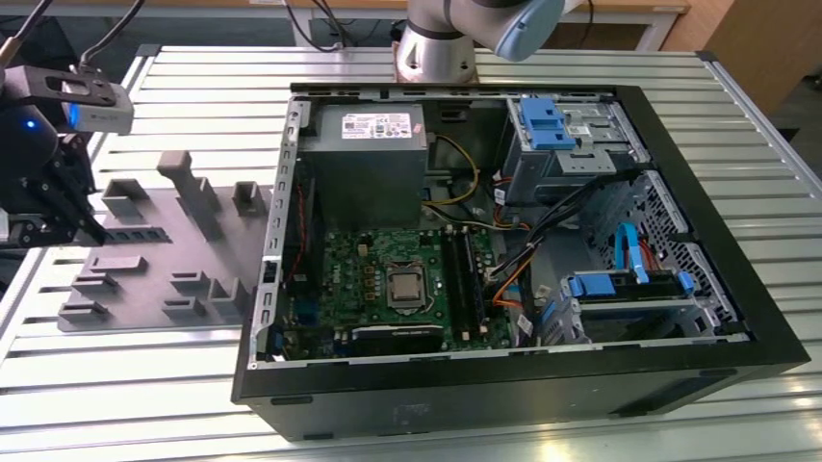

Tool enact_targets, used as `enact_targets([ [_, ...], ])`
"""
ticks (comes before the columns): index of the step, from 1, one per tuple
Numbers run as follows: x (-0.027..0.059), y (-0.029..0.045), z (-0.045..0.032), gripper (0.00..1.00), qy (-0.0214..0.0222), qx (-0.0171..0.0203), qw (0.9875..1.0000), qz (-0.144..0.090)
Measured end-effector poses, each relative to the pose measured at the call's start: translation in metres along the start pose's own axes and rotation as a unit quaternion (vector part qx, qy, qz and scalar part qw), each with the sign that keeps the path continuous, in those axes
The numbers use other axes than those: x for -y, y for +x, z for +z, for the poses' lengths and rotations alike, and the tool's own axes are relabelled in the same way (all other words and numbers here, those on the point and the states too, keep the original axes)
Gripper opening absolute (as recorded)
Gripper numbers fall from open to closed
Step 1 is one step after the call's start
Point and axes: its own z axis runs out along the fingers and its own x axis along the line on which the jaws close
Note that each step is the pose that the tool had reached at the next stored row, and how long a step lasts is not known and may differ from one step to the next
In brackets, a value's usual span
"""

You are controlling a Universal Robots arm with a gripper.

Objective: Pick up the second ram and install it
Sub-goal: 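Pick up the second ram and move it above second insertion slot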

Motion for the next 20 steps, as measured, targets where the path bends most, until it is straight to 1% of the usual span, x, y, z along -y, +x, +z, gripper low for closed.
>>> enact_targets([
  [20, -0.0001, -0.0001, -0.0044, 0.14, 0.0, 0.0, 1.0, 0.0],
])
